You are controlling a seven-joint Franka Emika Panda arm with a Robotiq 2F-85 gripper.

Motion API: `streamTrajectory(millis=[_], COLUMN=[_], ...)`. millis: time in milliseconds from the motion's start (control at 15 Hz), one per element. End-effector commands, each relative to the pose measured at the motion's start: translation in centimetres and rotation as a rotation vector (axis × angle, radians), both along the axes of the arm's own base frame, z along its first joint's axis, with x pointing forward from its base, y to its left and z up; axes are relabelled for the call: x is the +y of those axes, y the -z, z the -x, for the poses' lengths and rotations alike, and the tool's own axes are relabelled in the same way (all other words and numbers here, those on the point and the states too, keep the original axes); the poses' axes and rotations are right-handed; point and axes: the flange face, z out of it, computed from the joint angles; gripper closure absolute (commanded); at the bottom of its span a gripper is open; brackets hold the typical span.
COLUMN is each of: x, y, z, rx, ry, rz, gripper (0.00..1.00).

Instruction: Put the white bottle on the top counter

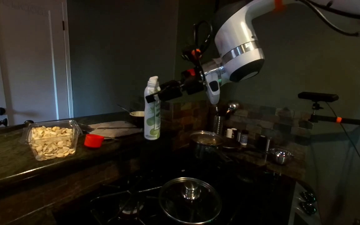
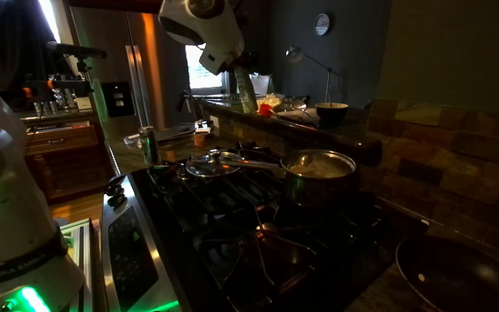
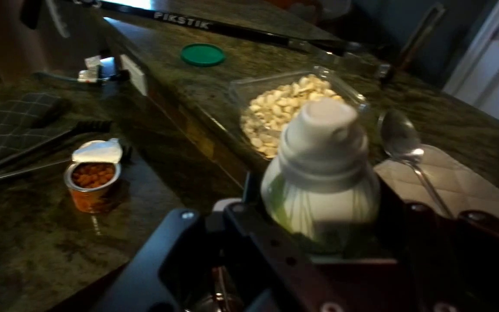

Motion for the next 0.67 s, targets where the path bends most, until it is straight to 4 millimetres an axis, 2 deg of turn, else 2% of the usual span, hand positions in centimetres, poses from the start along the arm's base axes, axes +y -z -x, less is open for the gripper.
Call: streamTrajectory(millis=[0,67,133,600], x=[-1.3,-2.0,-2.0,-10.2], y=[-0.4,-0.6,-0.4,-1.2], z=[0.0,0.0,-0.8,-5.8], rx=[-0.004,-0.006,0.01,0.018], ry=[0.036,0.052,0.125,0.505], rz=[-0.002,-0.006,-0.024,-0.143], gripper=[0.41,0.41,0.66,0.66])
